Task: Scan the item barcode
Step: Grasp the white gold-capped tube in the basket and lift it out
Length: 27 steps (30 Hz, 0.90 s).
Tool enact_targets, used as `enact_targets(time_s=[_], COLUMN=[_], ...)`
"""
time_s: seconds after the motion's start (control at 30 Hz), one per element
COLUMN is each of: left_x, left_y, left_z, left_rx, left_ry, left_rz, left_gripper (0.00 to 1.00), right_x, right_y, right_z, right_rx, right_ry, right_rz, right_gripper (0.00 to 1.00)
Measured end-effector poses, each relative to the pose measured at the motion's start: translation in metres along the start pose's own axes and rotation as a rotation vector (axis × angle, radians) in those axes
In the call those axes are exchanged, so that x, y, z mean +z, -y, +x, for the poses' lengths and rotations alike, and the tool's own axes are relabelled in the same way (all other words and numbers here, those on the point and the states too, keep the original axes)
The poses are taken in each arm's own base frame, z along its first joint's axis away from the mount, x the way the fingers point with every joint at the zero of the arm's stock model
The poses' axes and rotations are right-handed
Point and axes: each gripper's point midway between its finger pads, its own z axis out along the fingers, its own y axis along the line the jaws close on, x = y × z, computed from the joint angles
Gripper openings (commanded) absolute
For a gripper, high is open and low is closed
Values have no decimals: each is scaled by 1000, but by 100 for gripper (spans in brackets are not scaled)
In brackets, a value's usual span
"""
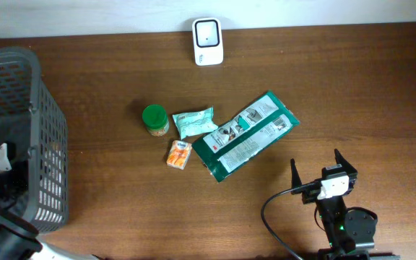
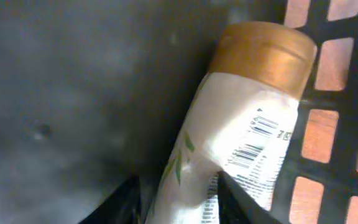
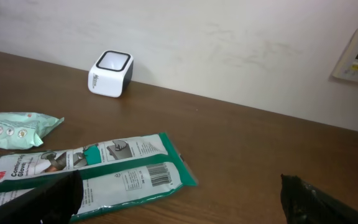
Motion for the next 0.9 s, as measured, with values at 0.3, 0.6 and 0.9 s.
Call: enact_targets(time_s=[0.3,0.6,0.9], left_x=[-12,-40,8], left_y=[-18,-11,45], left_z=[-11,-35,-40], left_rx=[-57,-90,227], left_ry=[-54,-43,-134], left_rz=[-90,-123,-72], left_gripper=[0,74,69], right_x=[0,0,0], right_y=[0,0,0], right_z=[0,0,0], right_rx=[0,0,1], right_ry=[0,0,0], right_rz=[0,0,0], right_gripper=[99,98,99])
